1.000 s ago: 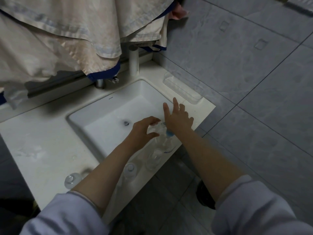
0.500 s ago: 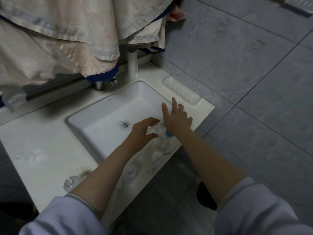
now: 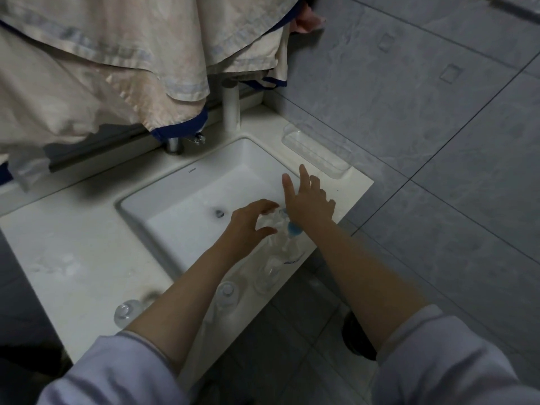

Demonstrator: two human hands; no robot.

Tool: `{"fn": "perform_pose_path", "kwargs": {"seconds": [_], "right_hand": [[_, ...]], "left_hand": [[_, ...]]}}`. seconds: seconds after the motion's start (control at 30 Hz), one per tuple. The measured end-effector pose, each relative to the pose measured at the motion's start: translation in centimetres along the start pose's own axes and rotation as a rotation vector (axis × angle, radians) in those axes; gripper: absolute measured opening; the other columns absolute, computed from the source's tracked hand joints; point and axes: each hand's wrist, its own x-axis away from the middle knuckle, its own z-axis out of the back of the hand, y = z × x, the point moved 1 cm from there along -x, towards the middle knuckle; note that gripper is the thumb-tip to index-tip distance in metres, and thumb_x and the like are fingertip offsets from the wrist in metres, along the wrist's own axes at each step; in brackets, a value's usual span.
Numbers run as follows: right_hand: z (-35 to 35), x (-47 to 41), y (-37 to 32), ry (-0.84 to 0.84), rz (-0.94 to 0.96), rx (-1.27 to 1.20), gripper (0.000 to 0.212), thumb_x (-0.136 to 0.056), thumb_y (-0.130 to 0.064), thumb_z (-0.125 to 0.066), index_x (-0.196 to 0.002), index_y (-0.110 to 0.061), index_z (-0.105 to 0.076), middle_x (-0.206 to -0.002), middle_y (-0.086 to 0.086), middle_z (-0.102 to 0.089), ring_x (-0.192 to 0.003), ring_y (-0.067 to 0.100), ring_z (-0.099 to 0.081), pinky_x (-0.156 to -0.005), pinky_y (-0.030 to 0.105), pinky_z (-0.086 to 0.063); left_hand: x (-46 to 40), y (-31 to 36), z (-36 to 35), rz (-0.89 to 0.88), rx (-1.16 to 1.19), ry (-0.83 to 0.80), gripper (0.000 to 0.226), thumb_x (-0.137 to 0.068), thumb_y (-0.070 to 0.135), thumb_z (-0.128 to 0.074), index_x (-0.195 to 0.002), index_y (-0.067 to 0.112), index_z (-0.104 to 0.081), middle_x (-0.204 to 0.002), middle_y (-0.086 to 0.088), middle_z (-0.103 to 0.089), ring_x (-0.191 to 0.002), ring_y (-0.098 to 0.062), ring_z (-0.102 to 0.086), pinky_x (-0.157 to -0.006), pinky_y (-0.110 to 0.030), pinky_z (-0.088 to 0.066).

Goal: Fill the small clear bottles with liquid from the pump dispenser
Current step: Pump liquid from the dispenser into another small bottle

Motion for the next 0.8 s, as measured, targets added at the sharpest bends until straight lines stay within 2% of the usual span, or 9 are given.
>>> {"fn": "perform_pose_path", "kwargs": {"seconds": [0.13, 0.23, 0.3, 0.43, 0.5, 0.63, 0.8], "right_hand": [[-0.6, 0.5, 0.3, -0.024, -0.036, 0.022, 0.075, -0.087, -0.071, 0.000, -0.151, -0.031, -0.002, -0.157, 0.006, -0.018, -0.137, 0.032, -0.030, -0.111, 0.058, -0.018], [-0.6, 0.5, 0.2, -0.033, -0.022, 0.028, 0.074, -0.088, -0.070, -0.002, -0.151, -0.031, -0.001, -0.158, 0.006, -0.016, -0.137, 0.032, -0.030, -0.111, 0.057, -0.017], [-0.1, 0.2, 0.1, -0.031, -0.014, 0.027, 0.073, -0.089, -0.069, -0.005, -0.151, -0.031, 0.000, -0.158, 0.006, -0.014, -0.139, 0.032, -0.027, -0.112, 0.057, -0.016], [0.4, 0.1, -0.2, -0.010, 0.015, 0.003, 0.073, -0.089, -0.070, -0.005, -0.151, -0.032, -0.001, -0.159, 0.004, -0.011, -0.143, 0.031, -0.018, -0.113, 0.057, -0.008], [0.0, 0.3, 0.0, -0.043, -0.032, -0.018, 0.075, -0.088, -0.071, -0.005, -0.151, -0.032, -0.001, -0.160, 0.004, -0.009, -0.144, 0.031, -0.016, -0.113, 0.056, -0.007], [-0.5, 0.8, 0.1, -0.060, -0.044, -0.017, 0.075, -0.088, -0.071, -0.004, -0.151, -0.031, -0.001, -0.160, 0.005, -0.008, -0.143, 0.032, -0.017, -0.113, 0.056, -0.007], [0.2, 0.1, 0.1, -0.057, -0.022, -0.011, 0.075, -0.087, -0.072, -0.005, -0.151, -0.033, 0.000, -0.160, 0.003, -0.007, -0.143, 0.031, -0.018, -0.113, 0.055, -0.011]], "left_hand": [[-0.2, 0.5, -0.3, -0.031, -0.113, 0.024, 0.044, -0.083, 0.019, -0.067, -0.124, 0.010, -0.054, -0.123, -0.007, -0.060, -0.114, -0.018, -0.055, -0.099, -0.023, -0.039], [-0.3, 0.8, -0.3, -0.043, -0.132, 0.004, 0.044, -0.084, 0.018, -0.065, -0.125, 0.007, -0.053, -0.124, -0.009, -0.059, -0.115, -0.020, -0.056, -0.102, -0.026, -0.040], [-0.3, 0.7, -0.2, -0.037, -0.142, -0.010, 0.045, -0.084, 0.020, -0.066, -0.126, 0.009, -0.052, -0.125, -0.008, -0.059, -0.116, -0.020, -0.055, -0.101, -0.026, -0.039], [-0.3, -0.1, 0.2, -0.005, 0.001, -0.019, 0.046, -0.080, 0.023, -0.069, -0.124, 0.023, -0.052, -0.127, 0.001, -0.057, -0.116, -0.011, -0.051, -0.096, -0.020, -0.035], [-0.3, -0.4, 0.0, -0.013, -0.007, -0.012, 0.046, -0.081, 0.022, -0.069, -0.123, 0.022, -0.053, -0.126, 0.000, -0.057, -0.111, -0.006, -0.051, -0.096, -0.019, -0.036], [-0.5, -0.4, -0.7, -0.034, -0.093, 0.047, 0.043, -0.083, 0.020, -0.067, -0.122, 0.007, -0.056, -0.121, -0.011, -0.061, -0.111, -0.020, -0.057, -0.100, -0.026, -0.040], [-0.3, -0.4, -0.1, -0.006, -0.009, -0.021, 0.046, -0.080, 0.023, -0.069, -0.123, 0.024, -0.053, -0.126, 0.001, -0.057, -0.117, -0.014, -0.051, -0.094, -0.017, -0.034]]}}
